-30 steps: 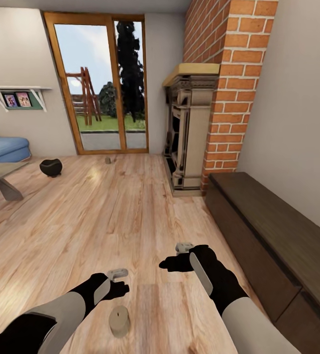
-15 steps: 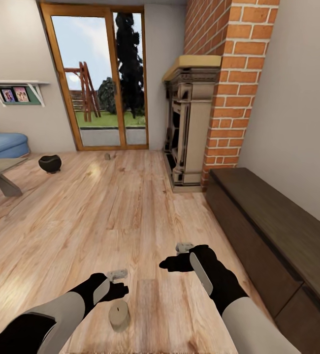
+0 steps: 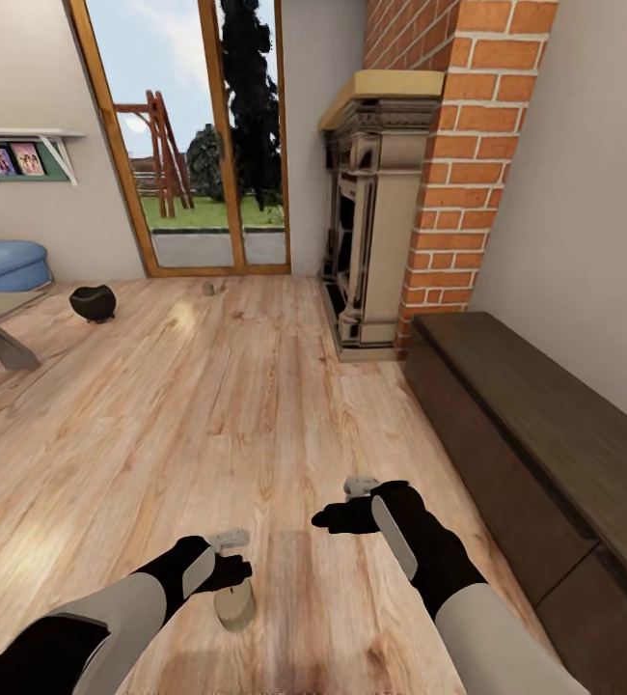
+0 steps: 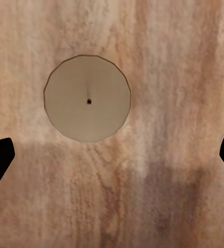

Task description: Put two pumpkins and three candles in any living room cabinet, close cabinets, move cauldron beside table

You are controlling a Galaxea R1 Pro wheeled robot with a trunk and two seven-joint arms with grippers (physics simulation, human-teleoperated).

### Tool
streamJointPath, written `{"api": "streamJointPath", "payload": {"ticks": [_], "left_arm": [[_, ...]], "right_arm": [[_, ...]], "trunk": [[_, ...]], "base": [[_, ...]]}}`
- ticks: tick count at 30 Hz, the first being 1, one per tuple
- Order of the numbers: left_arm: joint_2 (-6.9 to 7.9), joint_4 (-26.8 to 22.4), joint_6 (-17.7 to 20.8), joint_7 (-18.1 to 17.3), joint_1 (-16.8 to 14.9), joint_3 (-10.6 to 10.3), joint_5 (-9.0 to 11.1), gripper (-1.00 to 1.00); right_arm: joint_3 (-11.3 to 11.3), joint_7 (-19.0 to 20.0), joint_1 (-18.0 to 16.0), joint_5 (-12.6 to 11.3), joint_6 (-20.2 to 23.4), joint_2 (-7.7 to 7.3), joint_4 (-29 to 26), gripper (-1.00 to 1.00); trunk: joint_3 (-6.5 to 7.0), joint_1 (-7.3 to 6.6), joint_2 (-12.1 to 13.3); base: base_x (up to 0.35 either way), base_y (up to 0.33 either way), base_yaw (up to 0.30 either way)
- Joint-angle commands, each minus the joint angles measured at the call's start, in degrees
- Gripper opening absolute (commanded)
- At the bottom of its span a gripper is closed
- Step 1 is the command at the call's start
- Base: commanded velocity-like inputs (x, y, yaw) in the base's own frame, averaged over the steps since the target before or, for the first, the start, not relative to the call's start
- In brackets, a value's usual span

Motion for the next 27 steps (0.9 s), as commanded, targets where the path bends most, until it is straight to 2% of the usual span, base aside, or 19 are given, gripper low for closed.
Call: {"api": "streamJointPath", "payload": {"ticks": [1,27], "left_arm": [[0.01,-0.1,0.3,0.3,0.0,-0.4,0.6,1.00],[-0.08,-0.3,0.0,0.4,0.0,-0.4,0.6,1.00]], "right_arm": [[0.0,0.4,0.0,0.4,0.2,0.00,0.0,1.00],[0.0,0.4,0.0,0.4,0.2,-0.03,0.0,1.00]], "trunk": [[-0.28,0.01,0.0],[-6.04,0.68,-0.4]], "base": [[0.000,0.000,0.000],[0.000,0.000,0.000]]}}
